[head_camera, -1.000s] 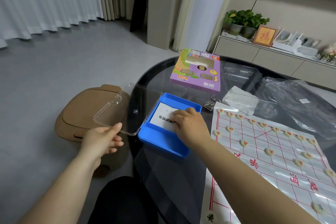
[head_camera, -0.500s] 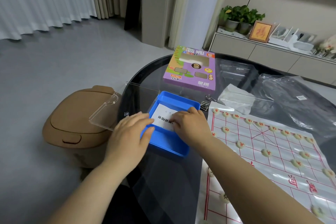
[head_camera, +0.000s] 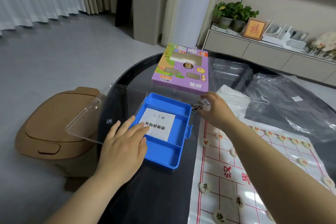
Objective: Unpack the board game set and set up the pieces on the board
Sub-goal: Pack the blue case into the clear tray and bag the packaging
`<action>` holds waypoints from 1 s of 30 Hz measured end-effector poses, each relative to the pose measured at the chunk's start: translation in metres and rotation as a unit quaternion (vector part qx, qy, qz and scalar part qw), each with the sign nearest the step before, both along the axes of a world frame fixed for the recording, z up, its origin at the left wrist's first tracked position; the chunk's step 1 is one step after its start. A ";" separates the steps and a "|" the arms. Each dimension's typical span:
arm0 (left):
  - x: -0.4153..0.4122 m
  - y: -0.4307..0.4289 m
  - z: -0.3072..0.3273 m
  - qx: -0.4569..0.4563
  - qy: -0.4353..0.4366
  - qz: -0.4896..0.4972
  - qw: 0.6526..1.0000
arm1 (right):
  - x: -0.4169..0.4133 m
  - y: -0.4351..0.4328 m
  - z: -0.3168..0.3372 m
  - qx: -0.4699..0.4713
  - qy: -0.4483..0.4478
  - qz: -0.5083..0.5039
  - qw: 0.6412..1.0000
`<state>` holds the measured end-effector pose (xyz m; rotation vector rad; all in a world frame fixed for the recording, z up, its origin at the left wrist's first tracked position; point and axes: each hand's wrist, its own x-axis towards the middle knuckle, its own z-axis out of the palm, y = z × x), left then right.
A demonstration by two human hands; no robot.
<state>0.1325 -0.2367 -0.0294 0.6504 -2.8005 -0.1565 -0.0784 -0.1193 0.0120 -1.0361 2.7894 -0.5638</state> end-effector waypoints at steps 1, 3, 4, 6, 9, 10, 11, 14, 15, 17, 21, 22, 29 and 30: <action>0.000 0.000 0.000 0.004 -0.003 0.002 1.000 | -0.002 -0.004 -0.001 0.026 0.003 0.012 1.000; -0.001 -0.002 -0.003 0.015 0.013 0.003 1.000 | -0.004 -0.010 -0.004 0.062 0.013 0.019 0.998; -0.001 -0.002 -0.005 0.014 0.031 0.000 0.999 | -0.005 -0.013 -0.005 0.071 0.020 0.019 0.997; -0.002 -0.003 -0.006 0.006 0.053 -0.002 0.999 | -0.006 -0.015 -0.008 0.076 0.032 0.014 0.996; -0.003 -0.002 -0.004 0.002 0.048 -0.008 0.999 | -0.005 -0.017 -0.011 0.083 0.040 0.011 0.996; -0.003 -0.002 -0.003 0.002 0.043 -0.009 0.999 | -0.004 -0.017 -0.012 0.085 0.039 0.011 0.996; -0.003 -0.001 -0.002 0.001 0.036 -0.008 0.999 | -0.004 -0.017 -0.012 0.086 0.038 0.013 0.995; -0.005 -0.001 -0.004 -0.011 0.038 -0.003 0.999 | -0.005 -0.017 -0.011 0.094 0.047 0.025 0.994; -0.005 -0.001 -0.005 -0.015 0.044 -0.002 0.999 | -0.005 -0.017 -0.009 0.101 0.054 0.030 0.993; -0.004 -0.002 -0.008 -0.022 0.058 -0.004 0.998 | -0.007 -0.021 -0.005 0.122 0.064 0.042 0.990; -0.004 -0.003 -0.011 -0.036 0.074 -0.005 0.997 | -0.010 -0.033 0.003 0.153 0.026 0.055 0.986; -0.004 -0.003 -0.012 -0.040 0.082 -0.008 0.996 | -0.009 -0.035 0.004 0.157 0.020 0.056 0.986; -0.005 -0.004 -0.015 -0.053 0.103 -0.016 0.993 | -0.011 -0.039 -0.002 0.117 -0.015 0.060 0.991; -0.005 -0.005 -0.015 -0.053 0.101 -0.015 0.993 | -0.012 -0.038 -0.003 0.103 -0.019 0.058 0.993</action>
